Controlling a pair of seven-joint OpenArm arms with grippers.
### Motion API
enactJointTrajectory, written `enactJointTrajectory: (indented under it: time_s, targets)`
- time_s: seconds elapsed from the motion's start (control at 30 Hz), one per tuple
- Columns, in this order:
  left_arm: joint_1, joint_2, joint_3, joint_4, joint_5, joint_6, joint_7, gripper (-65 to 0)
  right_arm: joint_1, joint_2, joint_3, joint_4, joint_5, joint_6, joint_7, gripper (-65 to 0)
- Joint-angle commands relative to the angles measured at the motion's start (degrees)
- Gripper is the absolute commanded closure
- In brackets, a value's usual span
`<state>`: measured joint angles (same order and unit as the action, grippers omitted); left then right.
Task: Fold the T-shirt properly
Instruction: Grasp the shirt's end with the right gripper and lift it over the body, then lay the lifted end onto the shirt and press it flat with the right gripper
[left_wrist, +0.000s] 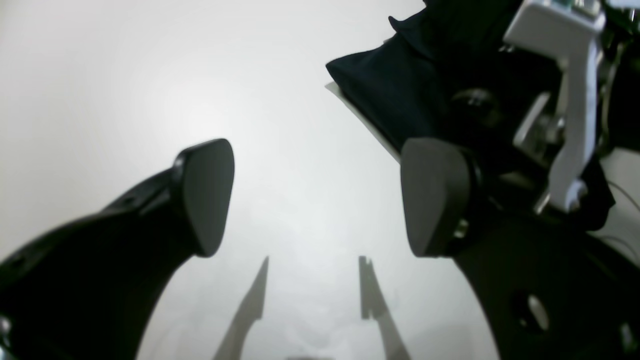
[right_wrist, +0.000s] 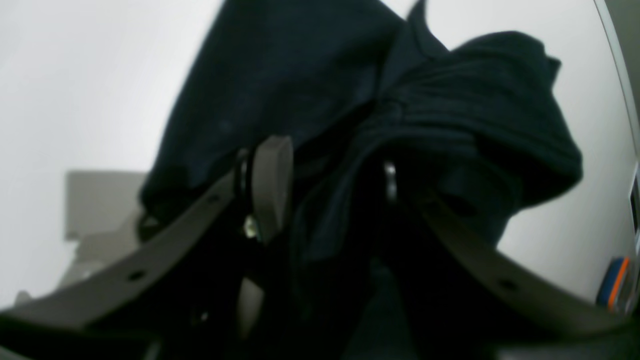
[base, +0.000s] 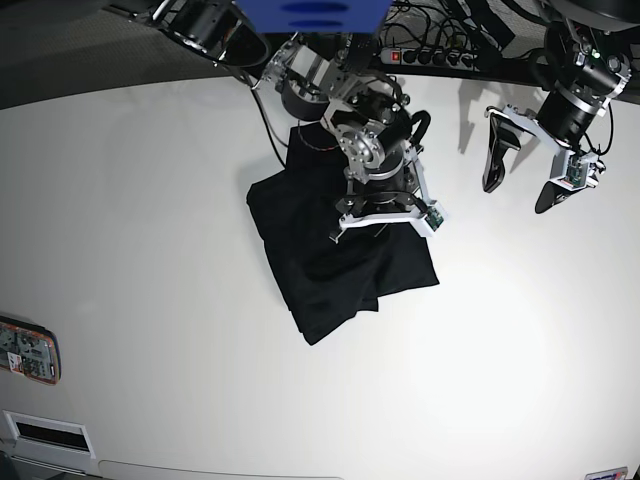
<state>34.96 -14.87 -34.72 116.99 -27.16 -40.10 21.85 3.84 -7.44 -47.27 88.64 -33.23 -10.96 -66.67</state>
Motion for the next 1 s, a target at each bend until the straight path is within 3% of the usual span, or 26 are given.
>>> enactJointTrajectory:
  time_s: [0.0, 0.17, 0.27, 0.4, 0.8, 0.97]
  targets:
    - [0.25, -0.38, -0.31, 0.77, -1.11, 0.10, -1.67, -49.2, 2.01, -0.95, -0.08, 0.81, -1.10, -0.34, 1.31, -19.2]
    - [0.34, -0.38, -0.31, 0.77, -1.11, 0.10, -1.67, -49.2, 4.47, -1.04, 0.10, 1.16, -1.10, -0.34, 1.40, -8.6]
    - [0.42, -0.38, -0.31, 0.77, -1.11, 0.10, -1.67, -49.2, 6.41, -1.39, 0.01, 1.07, -0.92, -0.34, 1.40, -5.8]
    - [0.42, -0.38, -0.31, 0.77, -1.11, 0.10, -1.67, -49.2, 7.55, -1.56, -0.69, 0.90, -0.92, -0.34, 1.58, -9.8]
    - [0.34, -0.38, -0.31, 0.77, -1.02, 0.10, -1.67, -49.2, 7.46, -1.56, -11.68, -5.17, -0.92, -0.34, 1.75, -28.5]
    - [0.34, -0.38, -0.31, 0.77, -1.02, 0.10, -1.67, -49.2, 7.11, -1.56, -11.42, -0.77, -0.92, -0.34, 1.75, -30.5]
